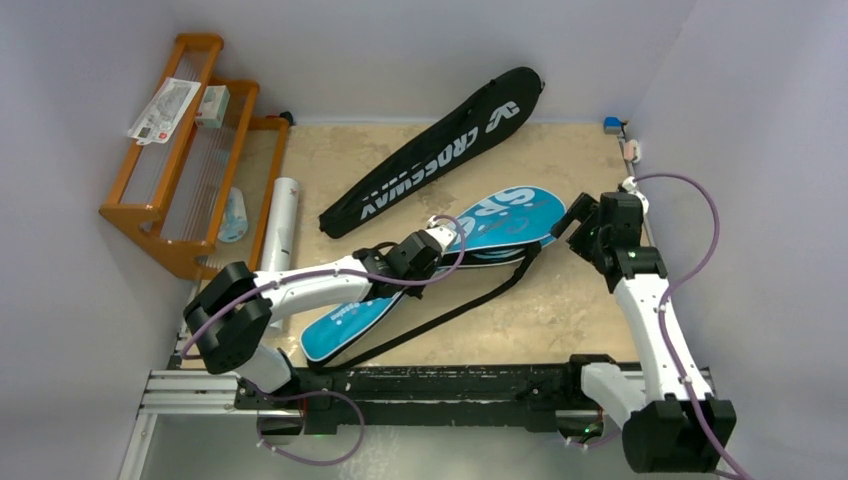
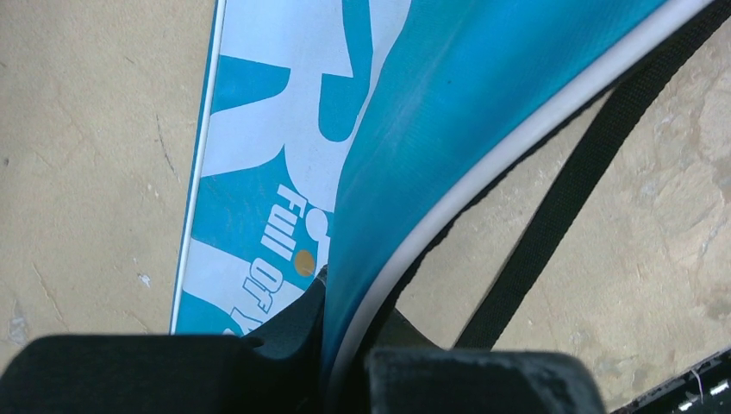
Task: Pack up the badminton gear
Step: Adjust the racket bag.
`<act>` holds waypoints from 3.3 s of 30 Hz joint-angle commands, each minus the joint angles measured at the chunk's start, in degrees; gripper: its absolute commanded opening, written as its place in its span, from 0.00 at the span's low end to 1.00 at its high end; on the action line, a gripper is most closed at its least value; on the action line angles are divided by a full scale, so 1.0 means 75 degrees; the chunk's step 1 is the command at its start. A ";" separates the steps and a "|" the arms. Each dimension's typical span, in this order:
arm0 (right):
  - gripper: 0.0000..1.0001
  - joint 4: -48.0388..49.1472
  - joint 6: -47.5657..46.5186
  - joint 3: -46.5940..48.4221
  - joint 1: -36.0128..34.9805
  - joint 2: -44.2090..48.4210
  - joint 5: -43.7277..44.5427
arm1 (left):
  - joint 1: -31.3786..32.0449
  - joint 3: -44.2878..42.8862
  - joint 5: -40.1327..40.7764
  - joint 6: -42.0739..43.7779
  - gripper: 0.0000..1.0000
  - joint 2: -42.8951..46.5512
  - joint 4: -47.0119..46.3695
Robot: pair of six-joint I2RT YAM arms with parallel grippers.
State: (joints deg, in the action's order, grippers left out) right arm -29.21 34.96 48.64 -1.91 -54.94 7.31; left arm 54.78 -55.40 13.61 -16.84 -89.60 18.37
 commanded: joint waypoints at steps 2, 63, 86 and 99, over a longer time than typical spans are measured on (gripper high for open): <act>0.88 0.0757 0.0982 0.0428 0.0615 -0.0866 -0.1241 | 0.0014 0.0188 -0.0381 0.0009 0.00 0.0638 -0.0420; 0.00 -0.0552 0.1305 0.0096 0.2165 0.1180 -0.0449 | -0.0740 -0.1590 0.2831 0.0110 0.63 -0.1255 -0.0119; 0.00 0.0601 0.1622 -0.0798 0.2154 0.0606 -0.1753 | 0.0506 -0.1749 -0.0500 -0.1429 0.73 0.1580 0.0685; 0.00 0.0051 0.2749 -0.0241 0.1948 0.0640 -0.2219 | 0.1815 -0.1138 -0.3713 -0.3428 0.35 -0.0081 -0.3582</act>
State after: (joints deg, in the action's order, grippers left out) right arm -26.96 51.55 42.15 13.87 -51.00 -7.01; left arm 65.08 -60.58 -10.83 -39.90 -83.20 0.80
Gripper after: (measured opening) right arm 0.019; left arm 0.408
